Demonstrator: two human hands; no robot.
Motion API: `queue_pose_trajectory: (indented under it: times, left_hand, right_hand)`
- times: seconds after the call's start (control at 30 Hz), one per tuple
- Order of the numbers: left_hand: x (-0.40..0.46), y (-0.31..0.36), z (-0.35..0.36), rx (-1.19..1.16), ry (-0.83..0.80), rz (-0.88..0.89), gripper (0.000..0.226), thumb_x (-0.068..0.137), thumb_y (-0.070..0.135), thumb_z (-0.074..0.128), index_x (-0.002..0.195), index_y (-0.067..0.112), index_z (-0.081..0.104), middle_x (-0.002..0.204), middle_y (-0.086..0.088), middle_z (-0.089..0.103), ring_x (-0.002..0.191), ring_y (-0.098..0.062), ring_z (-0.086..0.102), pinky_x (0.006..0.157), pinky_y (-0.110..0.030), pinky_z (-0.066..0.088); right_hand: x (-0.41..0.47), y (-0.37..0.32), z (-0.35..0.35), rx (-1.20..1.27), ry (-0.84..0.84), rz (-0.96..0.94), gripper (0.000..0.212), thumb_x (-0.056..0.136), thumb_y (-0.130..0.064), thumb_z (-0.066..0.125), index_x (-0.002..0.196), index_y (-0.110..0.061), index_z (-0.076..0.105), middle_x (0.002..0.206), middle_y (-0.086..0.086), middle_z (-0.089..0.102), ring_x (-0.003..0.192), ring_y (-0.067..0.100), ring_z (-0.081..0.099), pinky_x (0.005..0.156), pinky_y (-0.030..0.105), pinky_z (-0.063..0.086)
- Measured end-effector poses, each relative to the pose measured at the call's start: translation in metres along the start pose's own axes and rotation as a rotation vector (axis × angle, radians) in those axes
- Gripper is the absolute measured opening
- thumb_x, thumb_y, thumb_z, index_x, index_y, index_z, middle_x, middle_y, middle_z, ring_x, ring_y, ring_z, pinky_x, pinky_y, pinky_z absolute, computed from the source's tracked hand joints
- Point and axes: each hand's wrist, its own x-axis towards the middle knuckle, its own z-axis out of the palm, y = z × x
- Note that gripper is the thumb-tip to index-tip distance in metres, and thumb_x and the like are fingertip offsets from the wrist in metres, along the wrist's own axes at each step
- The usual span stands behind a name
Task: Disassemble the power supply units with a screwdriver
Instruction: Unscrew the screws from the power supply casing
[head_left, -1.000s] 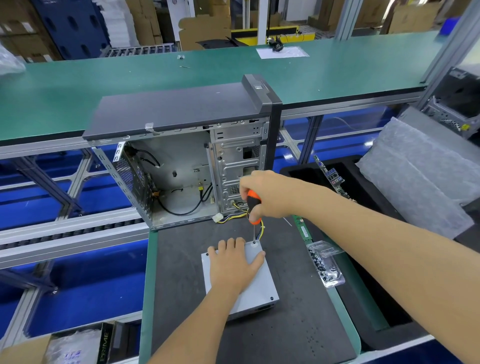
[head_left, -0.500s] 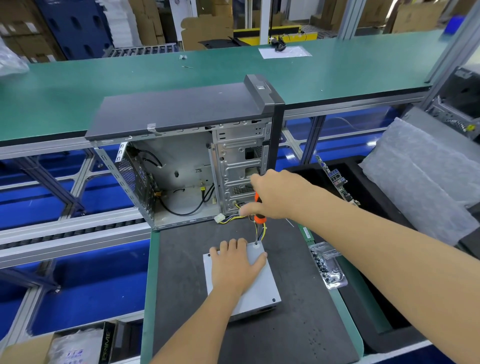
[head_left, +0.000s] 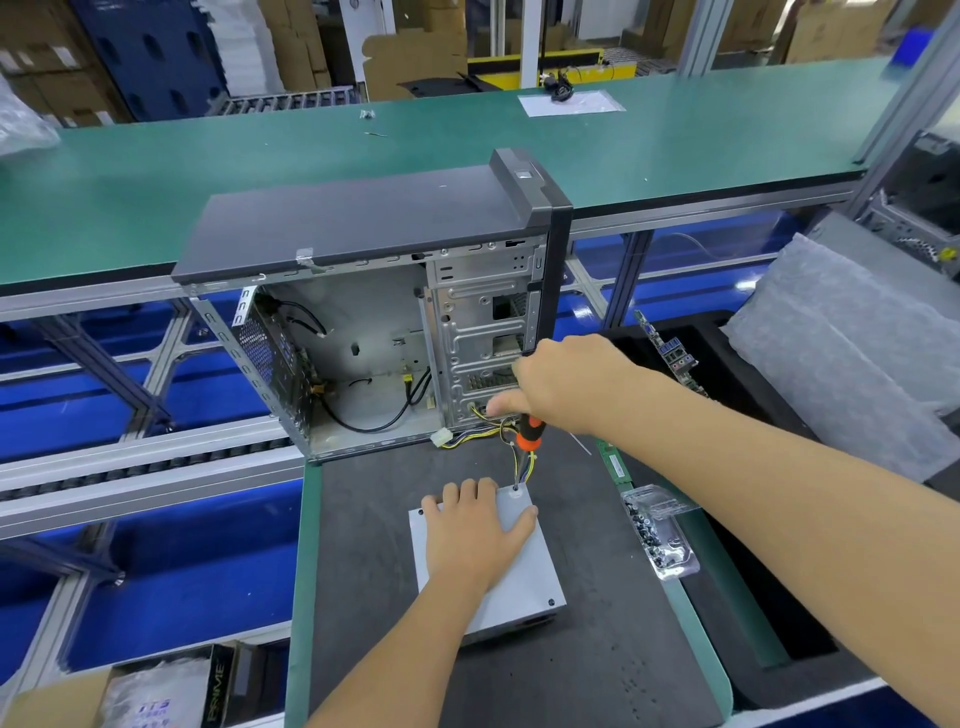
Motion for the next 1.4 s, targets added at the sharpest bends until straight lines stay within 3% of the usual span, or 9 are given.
queue_pose_trajectory:
  times: [0.17, 0.37, 0.53, 0.7, 0.93, 1.07, 1.17, 1.3, 1.4]
  left_hand:
    - [0.001, -0.001, 0.001, 0.008, -0.004, 0.004, 0.084, 0.08, 0.081, 0.008, 0.122, 0.026, 0.055, 0.113, 0.008, 0.059, 0.106, -0.022, 0.049, 0.09, -0.045, 0.029]
    - [0.0, -0.001, 0.002, 0.004, 0.006, 0.003, 0.083, 0.08, 0.082, 0.01, 0.121, 0.026, 0.056, 0.111, 0.008, 0.06, 0.104, -0.022, 0.05, 0.089, -0.044, 0.028]
    - [0.0, -0.001, 0.001, -0.001, 0.022, -0.008, 0.08, 0.081, 0.081, 0.014, 0.119, 0.026, 0.058, 0.108, 0.008, 0.062, 0.102, -0.022, 0.052, 0.087, -0.044, 0.029]
    - [0.0, -0.001, 0.002, -0.007, 0.02, -0.009, 0.078, 0.081, 0.081, 0.015, 0.118, 0.026, 0.058, 0.107, 0.008, 0.061, 0.101, -0.022, 0.051, 0.087, -0.043, 0.03]
    - [0.0, -0.001, 0.002, 0.001, 0.014, 0.0, 0.081, 0.081, 0.081, 0.012, 0.121, 0.026, 0.057, 0.11, 0.008, 0.06, 0.104, -0.022, 0.05, 0.088, -0.044, 0.029]
    - [0.0, -0.001, 0.002, 0.004, 0.016, 0.002, 0.082, 0.081, 0.081, 0.011, 0.121, 0.026, 0.056, 0.111, 0.008, 0.06, 0.105, -0.022, 0.05, 0.088, -0.043, 0.029]
    - [0.0, -0.001, 0.002, 0.008, 0.022, 0.003, 0.083, 0.08, 0.081, 0.01, 0.122, 0.026, 0.057, 0.112, 0.008, 0.061, 0.104, -0.022, 0.051, 0.088, -0.043, 0.029]
    - [0.001, -0.001, 0.001, 0.001, 0.03, 0.007, 0.082, 0.081, 0.08, 0.011, 0.121, 0.026, 0.058, 0.111, 0.008, 0.061, 0.103, -0.022, 0.051, 0.088, -0.044, 0.03]
    - [0.001, -0.001, 0.003, -0.002, 0.027, 0.006, 0.081, 0.081, 0.081, 0.012, 0.12, 0.026, 0.058, 0.11, 0.008, 0.061, 0.103, -0.022, 0.051, 0.088, -0.044, 0.03]
  right_hand:
    - [0.0, 0.004, 0.002, 0.573, -0.109, -0.048, 0.023, 0.09, -0.03, 0.062, 0.107, -0.022, 0.048, 0.103, 0.002, 0.051, 0.09, 0.025, 0.056, 0.073, 0.038, 0.051]
    - [0.001, -0.001, -0.001, 0.087, -0.055, 0.008, 0.039, 0.102, -0.052, 0.04, 0.12, -0.018, 0.048, 0.074, 0.004, 0.029, 0.07, 0.025, 0.044, 0.057, 0.033, 0.04]
    - [-0.002, 0.003, 0.0, 0.53, -0.134, -0.023, 0.033, 0.09, -0.028, 0.065, 0.117, -0.022, 0.046, 0.107, 0.003, 0.054, 0.084, 0.021, 0.05, 0.065, 0.033, 0.043]
    - [-0.002, -0.004, -0.002, 0.322, -0.086, 0.135, 0.068, 0.088, -0.074, 0.042, 0.116, -0.012, 0.045, 0.093, 0.005, 0.049, 0.084, 0.028, 0.051, 0.065, 0.036, 0.039]
    - [-0.002, -0.002, 0.0, 0.545, -0.108, -0.048, 0.048, 0.089, -0.023, 0.068, 0.128, -0.02, 0.041, 0.106, 0.001, 0.056, 0.093, 0.024, 0.053, 0.071, 0.037, 0.047]
    - [-0.004, -0.001, 0.001, 0.384, -0.084, 0.074, 0.07, 0.085, -0.073, 0.051, 0.126, -0.017, 0.043, 0.085, 0.0, 0.042, 0.086, 0.027, 0.048, 0.067, 0.038, 0.044]
    - [-0.004, 0.0, 0.006, 0.111, 0.01, 0.104, 0.057, 0.096, -0.065, 0.038, 0.115, -0.013, 0.049, 0.076, 0.003, 0.039, 0.076, 0.028, 0.046, 0.059, 0.035, 0.036]
    - [-0.006, 0.011, 0.014, 0.489, -0.033, -0.025, 0.038, 0.091, -0.035, 0.062, 0.122, -0.023, 0.045, 0.111, 0.001, 0.055, 0.094, 0.024, 0.046, 0.075, 0.036, 0.042]
    - [-0.007, 0.012, 0.016, 0.485, -0.057, 0.035, 0.056, 0.088, -0.059, 0.06, 0.123, -0.02, 0.041, 0.1, 0.002, 0.049, 0.09, 0.025, 0.045, 0.071, 0.036, 0.043]
